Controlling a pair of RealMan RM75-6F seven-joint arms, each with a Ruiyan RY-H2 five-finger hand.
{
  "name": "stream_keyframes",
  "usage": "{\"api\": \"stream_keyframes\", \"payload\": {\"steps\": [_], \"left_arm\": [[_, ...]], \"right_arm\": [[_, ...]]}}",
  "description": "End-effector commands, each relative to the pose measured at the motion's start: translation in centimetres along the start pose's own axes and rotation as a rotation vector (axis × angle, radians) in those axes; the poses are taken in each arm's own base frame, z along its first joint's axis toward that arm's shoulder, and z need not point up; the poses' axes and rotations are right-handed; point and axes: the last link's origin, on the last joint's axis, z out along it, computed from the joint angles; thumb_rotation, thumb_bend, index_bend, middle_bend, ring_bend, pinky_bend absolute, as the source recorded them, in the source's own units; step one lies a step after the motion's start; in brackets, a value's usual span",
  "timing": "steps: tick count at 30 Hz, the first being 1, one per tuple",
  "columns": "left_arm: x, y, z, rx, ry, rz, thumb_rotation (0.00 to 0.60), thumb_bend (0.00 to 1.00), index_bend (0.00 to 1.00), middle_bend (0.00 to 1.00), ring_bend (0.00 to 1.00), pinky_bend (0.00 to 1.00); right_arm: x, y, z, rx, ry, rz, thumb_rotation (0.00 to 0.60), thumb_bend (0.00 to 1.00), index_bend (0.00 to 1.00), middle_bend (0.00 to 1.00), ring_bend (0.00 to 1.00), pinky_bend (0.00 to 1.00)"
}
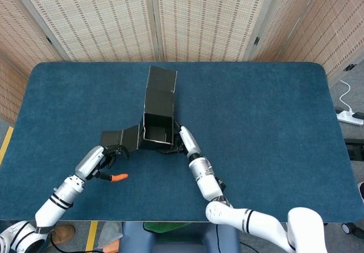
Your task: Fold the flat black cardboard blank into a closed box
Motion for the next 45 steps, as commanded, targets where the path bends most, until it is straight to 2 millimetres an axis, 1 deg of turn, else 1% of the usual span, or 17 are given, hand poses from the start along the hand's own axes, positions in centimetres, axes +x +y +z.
{"api": "stream_keyframes", "payload": {"steps": [1,4,6,9,13,15,18,19,20,24,28,32,35,40,45], "left_arm": [[-0.6,1.1,-1.2,-0.052,-0.104,0.019,0.600,0.21,0.56,0.57,0.86,0.95],[-1.5,1.9,-2.1,-0.101,-0.255,0.050,0.600,0.21,0.57,0.57,0.87,0.96],[-2.3,2.2,-2.1,-0.116,-0.323,0.050,0.600,0.21,0.57,0.57,0.87,0.95],[-3.7,2.0,-1.1,-0.109,-0.371,0.061,0.600,0.21,0.53,0.55,0.87,0.95],[-4.5,1.2,1.0,-0.076,-0.336,0.068,0.600,0.22,0.46,0.48,0.87,0.95],[-4.3,0.7,2.0,-0.052,-0.292,0.060,0.600,0.22,0.44,0.45,0.87,0.95],[-4.0,0.3,2.6,-0.042,-0.254,0.064,0.600,0.23,0.42,0.42,0.87,0.95],[-3.6,0.0,3.0,-0.034,-0.216,0.075,0.600,0.24,0.41,0.40,0.87,0.95],[-2.2,-0.6,3.4,-0.029,-0.126,0.109,0.600,0.25,0.39,0.39,0.87,0.95],[-0.6,-1.1,3.0,-0.042,0.015,0.194,0.600,0.32,0.37,0.36,0.86,0.95],[0.6,-0.8,2.2,-0.066,0.099,0.259,0.600,0.36,0.37,0.36,0.86,0.95],[0.9,-0.2,2.0,-0.106,0.128,0.262,0.600,0.40,0.37,0.37,0.86,0.95],[0.8,0.4,2.4,-0.154,0.159,0.288,0.600,0.40,0.38,0.37,0.86,0.95],[0.4,1.0,3.0,-0.216,0.149,0.334,0.600,0.40,0.38,0.37,0.86,0.95],[-0.5,1.1,3.6,-0.263,0.120,0.405,0.600,0.38,0.38,0.37,0.86,0.95]], "right_arm": [[1.1,-1.4,0.1,0.005,-0.016,0.117,0.600,0.11,0.40,0.46,0.72,1.00],[1.7,-2.3,-0.2,0.024,-0.029,0.153,0.600,0.11,0.40,0.46,0.72,1.00],[1.9,-2.7,-0.6,0.032,-0.044,0.177,0.600,0.11,0.40,0.46,0.72,1.00],[1.9,-3.0,-1.4,0.036,-0.078,0.222,0.600,0.11,0.40,0.46,0.72,1.00],[2.0,-3.0,-2.7,0.028,-0.109,0.251,0.600,0.11,0.40,0.46,0.72,1.00],[2.1,-2.8,-3.3,0.018,-0.129,0.260,0.600,0.11,0.40,0.46,0.72,1.00],[2.2,-2.6,-3.6,0.016,-0.136,0.250,0.600,0.11,0.40,0.46,0.72,1.00],[2.2,-2.4,-3.9,0.013,-0.142,0.238,0.600,0.11,0.40,0.46,0.72,1.00],[2.2,-1.8,-4.3,0.004,-0.151,0.213,0.600,0.11,0.40,0.46,0.72,1.00],[2.2,-0.9,-4.9,0.002,-0.158,0.152,0.600,0.11,0.40,0.46,0.72,1.00],[2.0,-0.3,-5.1,0.002,-0.166,0.108,0.600,0.11,0.40,0.46,0.72,1.00],[1.4,0.1,-5.2,-0.003,-0.182,0.096,0.600,0.11,0.40,0.46,0.72,1.00],[0.9,0.4,-5.3,-0.005,-0.193,0.080,0.600,0.11,0.40,0.46,0.72,1.00],[0.2,0.8,-5.3,-0.006,-0.201,0.058,0.600,0.11,0.40,0.46,0.72,1.00],[-0.7,1.3,-5.1,-0.014,-0.211,0.027,0.600,0.11,0.40,0.46,0.72,1.00]]}}
